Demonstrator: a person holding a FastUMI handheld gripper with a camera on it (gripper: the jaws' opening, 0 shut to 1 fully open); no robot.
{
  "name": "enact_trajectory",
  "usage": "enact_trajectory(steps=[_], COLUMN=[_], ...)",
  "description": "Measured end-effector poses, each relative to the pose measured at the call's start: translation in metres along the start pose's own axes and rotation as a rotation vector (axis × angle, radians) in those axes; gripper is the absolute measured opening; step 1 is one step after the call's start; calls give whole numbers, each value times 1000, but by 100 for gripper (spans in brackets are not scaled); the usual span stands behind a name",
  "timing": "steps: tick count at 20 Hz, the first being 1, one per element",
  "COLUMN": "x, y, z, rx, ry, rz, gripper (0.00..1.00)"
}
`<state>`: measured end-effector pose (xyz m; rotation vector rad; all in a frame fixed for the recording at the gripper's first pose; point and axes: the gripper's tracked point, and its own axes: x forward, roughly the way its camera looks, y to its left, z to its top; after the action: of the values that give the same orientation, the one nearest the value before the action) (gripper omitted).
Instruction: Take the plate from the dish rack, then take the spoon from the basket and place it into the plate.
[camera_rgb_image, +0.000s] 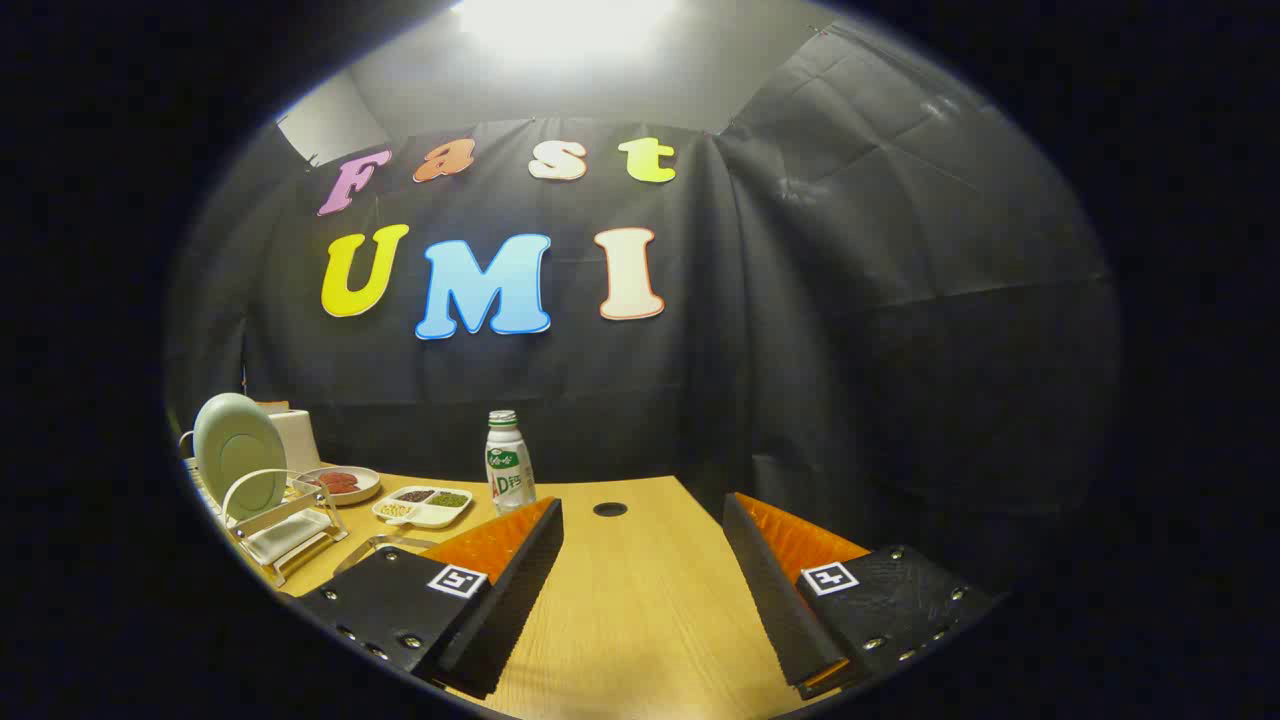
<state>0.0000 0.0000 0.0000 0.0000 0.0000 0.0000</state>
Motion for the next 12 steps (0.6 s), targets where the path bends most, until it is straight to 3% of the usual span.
enact_trajectory(steps=[3,6,12], x=[-42,-84,-128], y=[-13,-2,99], z=[39,66,99], rx=[-57,-64,25], ry=[11,58,135], rz=[-50,-50,82], gripper=[98,98,98])
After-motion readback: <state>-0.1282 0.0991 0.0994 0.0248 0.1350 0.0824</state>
